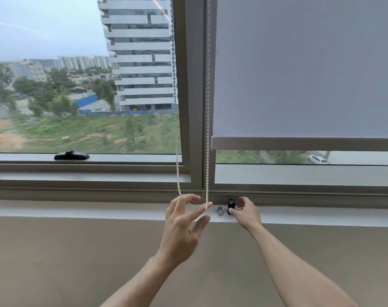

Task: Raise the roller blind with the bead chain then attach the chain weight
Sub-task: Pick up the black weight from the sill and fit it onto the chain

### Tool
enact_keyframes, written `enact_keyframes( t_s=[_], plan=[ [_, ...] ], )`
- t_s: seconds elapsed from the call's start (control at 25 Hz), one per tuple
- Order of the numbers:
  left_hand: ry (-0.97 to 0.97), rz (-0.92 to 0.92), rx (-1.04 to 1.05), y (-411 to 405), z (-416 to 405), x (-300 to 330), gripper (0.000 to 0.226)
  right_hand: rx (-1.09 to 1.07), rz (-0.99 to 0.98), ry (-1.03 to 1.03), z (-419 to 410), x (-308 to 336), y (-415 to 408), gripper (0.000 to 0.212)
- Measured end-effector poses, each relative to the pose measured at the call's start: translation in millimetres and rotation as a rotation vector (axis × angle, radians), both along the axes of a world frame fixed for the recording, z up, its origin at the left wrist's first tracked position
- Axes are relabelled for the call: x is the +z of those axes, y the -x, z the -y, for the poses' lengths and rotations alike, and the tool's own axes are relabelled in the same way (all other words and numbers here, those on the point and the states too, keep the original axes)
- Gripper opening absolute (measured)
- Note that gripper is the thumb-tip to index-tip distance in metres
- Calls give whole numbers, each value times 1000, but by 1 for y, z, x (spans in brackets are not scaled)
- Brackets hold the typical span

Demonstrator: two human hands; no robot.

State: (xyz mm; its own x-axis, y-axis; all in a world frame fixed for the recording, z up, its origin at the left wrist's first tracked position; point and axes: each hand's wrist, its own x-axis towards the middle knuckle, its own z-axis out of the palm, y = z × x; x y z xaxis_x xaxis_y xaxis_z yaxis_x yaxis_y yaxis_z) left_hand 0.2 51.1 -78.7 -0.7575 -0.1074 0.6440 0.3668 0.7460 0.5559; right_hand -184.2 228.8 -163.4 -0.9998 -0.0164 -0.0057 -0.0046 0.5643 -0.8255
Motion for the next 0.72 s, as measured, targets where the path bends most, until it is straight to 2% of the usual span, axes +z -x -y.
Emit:
enact_keyframes(
  t_s=[0.16,0.36,0.52,0.6,0.72],
  plan=[
    [34,24,-52,-5,1,-10,42,5,-38,-41,12,-7,11,34],
    [-8,53,-110,-9,8,-10,47,-44,-95,17,16,-10,9,21],
    [-37,60,-162,-9,10,-5,44,-15,-112,220,21,6,-12,12],
    [-64,82,-197,-8,10,-3,42,67,-90,321,26,19,-28,10],
    [-210,113,-240,-4,8,1,32,227,-18,438,32,38,-56,10]
  ],
)
